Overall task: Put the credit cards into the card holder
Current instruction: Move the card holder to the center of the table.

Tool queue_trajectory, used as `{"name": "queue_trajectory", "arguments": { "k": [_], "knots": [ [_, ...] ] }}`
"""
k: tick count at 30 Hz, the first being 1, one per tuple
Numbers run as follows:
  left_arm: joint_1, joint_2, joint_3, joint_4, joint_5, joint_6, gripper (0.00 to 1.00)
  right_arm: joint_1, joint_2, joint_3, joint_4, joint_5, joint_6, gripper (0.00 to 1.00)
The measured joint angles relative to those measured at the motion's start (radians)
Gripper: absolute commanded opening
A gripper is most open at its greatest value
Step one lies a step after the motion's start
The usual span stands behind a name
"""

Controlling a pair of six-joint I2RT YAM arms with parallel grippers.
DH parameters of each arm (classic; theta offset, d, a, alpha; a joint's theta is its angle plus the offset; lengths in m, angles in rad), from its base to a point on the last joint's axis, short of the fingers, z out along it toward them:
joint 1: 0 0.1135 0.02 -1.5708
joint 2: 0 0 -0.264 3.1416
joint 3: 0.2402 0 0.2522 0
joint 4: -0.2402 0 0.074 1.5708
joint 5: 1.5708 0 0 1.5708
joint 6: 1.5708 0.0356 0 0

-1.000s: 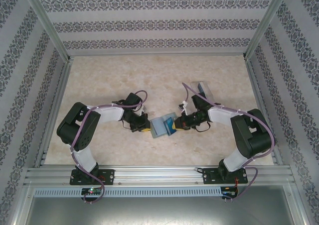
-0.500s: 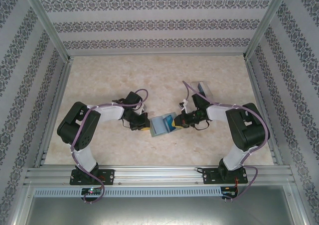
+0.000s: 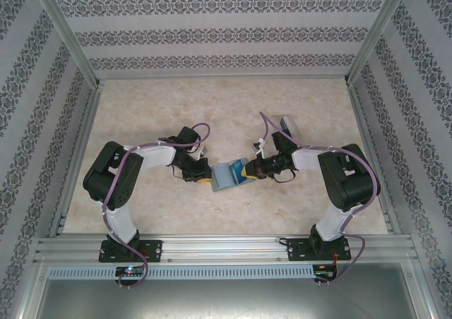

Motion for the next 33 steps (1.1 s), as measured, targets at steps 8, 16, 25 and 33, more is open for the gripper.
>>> {"name": "queue_trajectory", "arguments": {
  "k": [8, 16, 25, 33],
  "knots": [
    [0.018, 0.000, 0.003, 0.000, -0.011, 0.011, 0.12, -0.004, 0.035, 0.032, 0.015, -0.030, 0.001, 0.00],
    [0.019, 0.000, 0.006, -0.002, -0.015, 0.014, 0.12, -0.002, 0.082, 0.032, 0.058, -0.038, 0.019, 0.00],
    [0.029, 0.000, 0.009, -0.004, -0.022, 0.016, 0.12, 0.005, 0.084, 0.032, 0.137, -0.072, 0.067, 0.00],
    [0.042, 0.000, 0.009, -0.003, -0.022, 0.023, 0.11, 0.024, 0.132, 0.032, 0.197, -0.083, 0.102, 0.00]
  ]
}}
